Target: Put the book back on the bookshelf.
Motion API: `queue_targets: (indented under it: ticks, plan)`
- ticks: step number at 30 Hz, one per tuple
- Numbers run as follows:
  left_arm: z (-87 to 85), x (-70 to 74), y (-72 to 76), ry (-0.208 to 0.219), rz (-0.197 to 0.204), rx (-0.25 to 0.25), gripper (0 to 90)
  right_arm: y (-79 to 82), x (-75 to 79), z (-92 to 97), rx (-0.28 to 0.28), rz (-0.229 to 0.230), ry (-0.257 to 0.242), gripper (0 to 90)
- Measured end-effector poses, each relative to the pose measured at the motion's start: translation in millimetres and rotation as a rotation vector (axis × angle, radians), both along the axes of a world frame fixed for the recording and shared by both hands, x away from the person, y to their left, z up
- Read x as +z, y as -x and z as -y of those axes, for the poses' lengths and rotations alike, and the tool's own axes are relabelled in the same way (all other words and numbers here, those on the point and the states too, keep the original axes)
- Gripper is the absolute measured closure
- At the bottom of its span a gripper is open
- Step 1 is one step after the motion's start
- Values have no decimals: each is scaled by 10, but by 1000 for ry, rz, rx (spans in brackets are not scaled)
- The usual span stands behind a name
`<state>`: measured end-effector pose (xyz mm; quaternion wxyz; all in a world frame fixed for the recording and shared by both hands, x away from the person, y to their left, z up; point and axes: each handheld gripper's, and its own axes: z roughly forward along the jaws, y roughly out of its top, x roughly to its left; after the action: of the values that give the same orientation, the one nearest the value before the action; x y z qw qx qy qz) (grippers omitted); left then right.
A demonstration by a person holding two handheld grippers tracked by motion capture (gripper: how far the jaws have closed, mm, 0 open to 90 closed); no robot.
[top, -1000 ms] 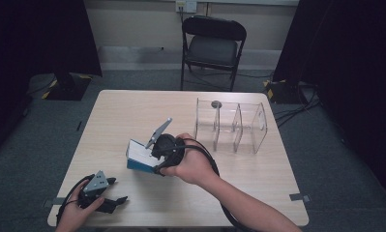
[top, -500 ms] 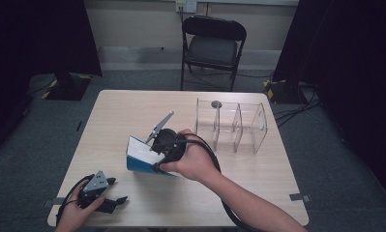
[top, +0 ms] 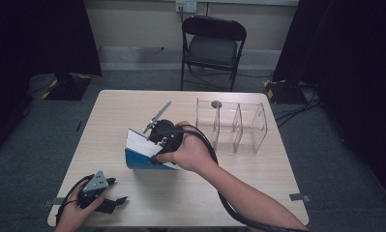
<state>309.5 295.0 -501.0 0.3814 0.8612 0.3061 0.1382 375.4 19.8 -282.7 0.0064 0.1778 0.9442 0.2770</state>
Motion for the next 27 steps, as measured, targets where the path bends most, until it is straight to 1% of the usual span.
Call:
queue_targets:
  ticks: [3, 4, 5, 8, 11, 14, 16, 17, 18, 19, 20, 21, 22, 25, 27]
  plan:
    - [-1, 0, -1, -1, 0, 0, 158, -55, 26, -12, 0, 0, -3, 607]
    - [-1, 0, -1, -1, -1, -1, 157, -95, 39, -25, 14, 1, -6, 605]
    - [-1, 0, 0, 0, -1, 0, 157, -95, 39, -25, 14, 1, -6, 605]
    - [-1, 0, 2, -2, 1, 1, 156, -152, 74, -60, 31, 9, 9, 603]
    - [-3, 3, 4, -5, -2, 1, 156, -193, 87, -69, 33, 14, 5, 602]
    - [-2, -1, 3, 1, -1, 1, 156, -275, 103, -80, 32, 0, -3, 600]
    - [-3, 0, 3, 1, -2, 0, 155, -292, 112, -83, 31, -2, 3, 598]
    - [-3, 0, 2, 1, -2, 0, 156, -304, 115, -91, 31, 2, -1, 596]
    - [-4, 0, 2, 1, -2, -1, 155, -321, 123, -100, 43, 12, 2, 595]
    - [-4, 0, 1, 1, -3, -1, 155, -333, 132, -108, 44, 18, 9, 592]
    - [-5, 3, 2, -3, -5, 0, 155, -345, 133, -116, 49, 25, 7, 590]
    - [-4, 0, 1, 2, -3, -2, 155, -362, 134, -121, 55, 27, 3, 587]
    - [-5, 3, 2, -4, -5, -1, 155, -382, 138, -128, 59, 41, 0, 583]
    - [-4, 0, 1, 2, -3, -2, 154, -410, 143, -138, 71, 44, 3, 579]
    - [-4, 0, 1, 2, -3, -2, 154, -423, 145, -152, 80, 54, 5, 570]
